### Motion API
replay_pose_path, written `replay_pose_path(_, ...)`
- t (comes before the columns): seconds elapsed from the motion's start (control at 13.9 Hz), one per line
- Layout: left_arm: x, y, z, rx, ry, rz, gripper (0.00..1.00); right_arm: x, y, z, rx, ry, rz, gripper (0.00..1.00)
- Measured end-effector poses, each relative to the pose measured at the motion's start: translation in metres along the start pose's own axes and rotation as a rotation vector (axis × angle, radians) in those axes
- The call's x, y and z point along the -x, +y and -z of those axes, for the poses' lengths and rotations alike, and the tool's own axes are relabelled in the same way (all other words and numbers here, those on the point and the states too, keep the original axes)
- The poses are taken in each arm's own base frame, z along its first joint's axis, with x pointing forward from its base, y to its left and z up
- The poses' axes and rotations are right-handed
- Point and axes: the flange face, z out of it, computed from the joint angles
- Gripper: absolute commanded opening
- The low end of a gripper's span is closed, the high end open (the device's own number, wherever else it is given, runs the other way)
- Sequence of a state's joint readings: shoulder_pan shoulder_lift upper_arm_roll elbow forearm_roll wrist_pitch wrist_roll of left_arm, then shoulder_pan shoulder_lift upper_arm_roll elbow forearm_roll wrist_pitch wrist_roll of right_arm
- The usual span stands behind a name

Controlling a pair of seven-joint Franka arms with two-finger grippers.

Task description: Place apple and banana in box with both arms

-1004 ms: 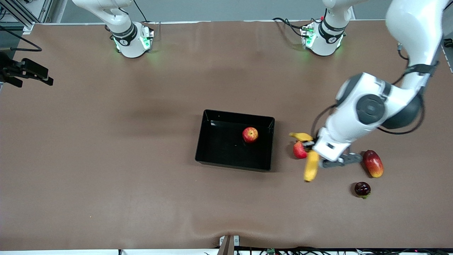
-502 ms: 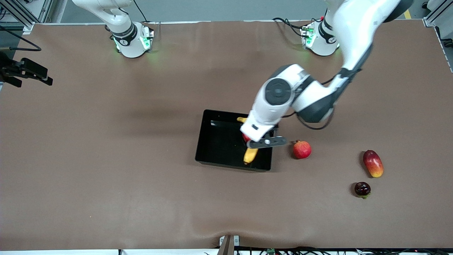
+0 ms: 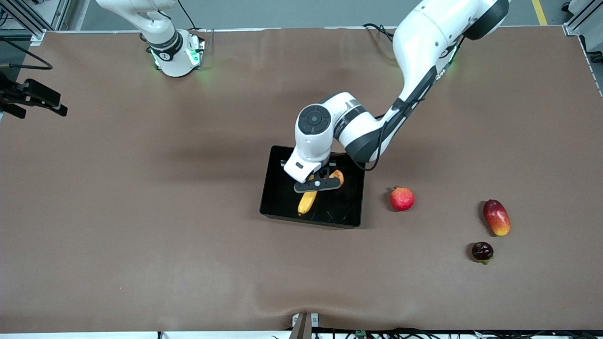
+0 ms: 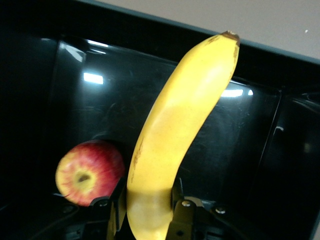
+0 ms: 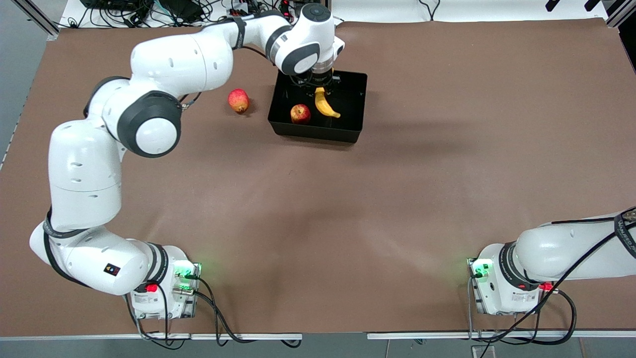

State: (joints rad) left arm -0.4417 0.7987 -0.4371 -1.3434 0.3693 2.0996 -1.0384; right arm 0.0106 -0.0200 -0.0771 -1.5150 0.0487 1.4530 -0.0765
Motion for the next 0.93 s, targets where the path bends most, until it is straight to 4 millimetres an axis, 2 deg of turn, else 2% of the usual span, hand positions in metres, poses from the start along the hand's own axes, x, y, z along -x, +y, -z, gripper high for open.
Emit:
replay_pose_path(0.29,0.011,0.024,-0.036,0.043,-0.009,-0.016,0.0,-0.003,0.001,0.005,0.002,0.032,-0.049,1.0)
replay_pose_path(0.43,0.018,0.029,-0.062,0.026,0.001,-0.03,0.01,-0.002,-0.001,0.009,0.002,0.038,-0.073,1.0)
replay_pose_path(0.57,0.024,0.03,-0.085,-0.003,0.016,-0.044,0.48,0.0,-0.004,0.009,0.001,0.023,-0.071,1.0)
replay_pose_path(0.72,0.024,0.033,-0.084,-0.005,0.026,-0.044,0.86,0.002,-0.007,0.007,0.001,0.004,-0.071,1.0)
replay_pose_path(0.79,0.024,0.033,-0.084,-0.004,0.028,-0.033,1.0,0.003,-0.007,0.006,0.001,-0.007,-0.071,1.0)
replay_pose_path(0.93,0.018,0.035,-0.074,0.008,0.041,-0.012,1.0,0.004,-0.007,0.005,0.0,-0.021,-0.071,1.0)
